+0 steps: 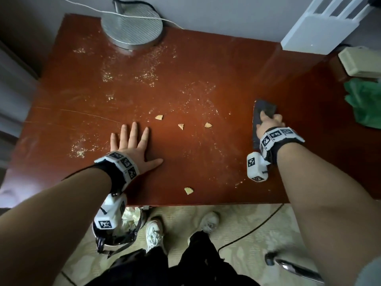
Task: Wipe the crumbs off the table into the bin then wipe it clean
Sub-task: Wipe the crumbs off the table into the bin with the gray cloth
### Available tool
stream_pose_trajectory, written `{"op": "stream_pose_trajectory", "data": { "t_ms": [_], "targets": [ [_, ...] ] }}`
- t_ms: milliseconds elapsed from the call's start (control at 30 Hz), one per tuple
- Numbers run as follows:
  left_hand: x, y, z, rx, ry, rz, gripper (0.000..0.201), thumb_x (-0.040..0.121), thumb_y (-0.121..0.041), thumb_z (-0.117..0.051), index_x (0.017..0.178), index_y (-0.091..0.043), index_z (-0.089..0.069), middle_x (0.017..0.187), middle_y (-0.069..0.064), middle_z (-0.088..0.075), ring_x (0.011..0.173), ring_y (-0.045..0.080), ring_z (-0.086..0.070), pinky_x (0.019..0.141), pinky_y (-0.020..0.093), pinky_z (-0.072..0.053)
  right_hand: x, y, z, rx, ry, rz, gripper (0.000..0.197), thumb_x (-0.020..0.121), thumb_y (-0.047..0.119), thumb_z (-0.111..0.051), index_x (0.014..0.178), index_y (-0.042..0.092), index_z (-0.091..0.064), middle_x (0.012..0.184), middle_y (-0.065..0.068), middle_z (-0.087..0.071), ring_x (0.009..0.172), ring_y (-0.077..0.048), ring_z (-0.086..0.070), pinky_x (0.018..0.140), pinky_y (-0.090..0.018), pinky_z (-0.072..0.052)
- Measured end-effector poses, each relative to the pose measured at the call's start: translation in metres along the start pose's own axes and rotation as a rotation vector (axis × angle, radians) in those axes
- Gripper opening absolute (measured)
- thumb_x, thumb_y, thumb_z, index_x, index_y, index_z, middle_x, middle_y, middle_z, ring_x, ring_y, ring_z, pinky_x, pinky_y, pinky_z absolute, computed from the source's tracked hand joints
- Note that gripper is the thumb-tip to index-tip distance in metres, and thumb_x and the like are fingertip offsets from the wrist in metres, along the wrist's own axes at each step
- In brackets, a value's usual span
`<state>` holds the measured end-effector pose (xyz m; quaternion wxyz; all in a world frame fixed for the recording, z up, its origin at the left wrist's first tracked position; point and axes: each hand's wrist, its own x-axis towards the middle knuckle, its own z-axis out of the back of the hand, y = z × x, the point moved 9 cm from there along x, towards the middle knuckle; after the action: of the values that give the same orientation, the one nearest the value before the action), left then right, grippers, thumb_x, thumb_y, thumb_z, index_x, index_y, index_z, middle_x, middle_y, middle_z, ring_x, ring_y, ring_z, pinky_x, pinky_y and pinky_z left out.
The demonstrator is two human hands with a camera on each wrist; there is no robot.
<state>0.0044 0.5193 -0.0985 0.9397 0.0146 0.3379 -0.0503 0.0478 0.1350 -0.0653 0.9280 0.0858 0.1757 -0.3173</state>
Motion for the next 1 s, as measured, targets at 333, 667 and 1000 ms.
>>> {"op": "stream_pose_trajectory", "data": {
  "t_ms": [333,667,1000],
  "targets": [
    [0.0,0.001,-0.001,-0.005,0.001,-0.016,0.102,0.076,-0.08,-0.033,0.145,-0.03,0.022,0.15,0.002,0.034,0.139,0.029,0.027,0.113,0.051,0.012,-0.058,0.073,-0.02,0.314,0.091,0.338,0.042,0.096,0.02,-0.045,0.138,0.023,-0.042,0.139,-0.007,-0.034,0.121,-0.022,-0.04,0.091,-0.023,-0.033],
    [-0.001,0.0,0.002,0.0,-0.037,-0.035,0.101,0.076,-0.081,-0.033,0.146,-0.029,0.018,0.152,0.003,0.031,0.141,0.031,0.023,0.113,0.053,0.009,-0.13,-0.113,-0.039,0.165,0.016,-0.228,0.049,0.1,0.019,-0.036,0.147,0.027,-0.025,0.148,-0.009,-0.015,0.13,-0.032,-0.025,0.105,-0.042,-0.031],
    [-0.004,0.0,0.001,0.001,-0.036,-0.041,0.1,0.076,-0.081,-0.032,0.146,-0.03,0.018,0.152,0.002,0.031,0.14,0.031,0.024,0.113,0.053,0.009,-0.182,0.022,-0.078,0.209,0.025,0.122,0.051,0.099,0.018,-0.035,0.148,0.025,-0.021,0.149,-0.011,-0.012,0.134,-0.03,-0.021,0.11,-0.032,-0.023]
  ]
}}
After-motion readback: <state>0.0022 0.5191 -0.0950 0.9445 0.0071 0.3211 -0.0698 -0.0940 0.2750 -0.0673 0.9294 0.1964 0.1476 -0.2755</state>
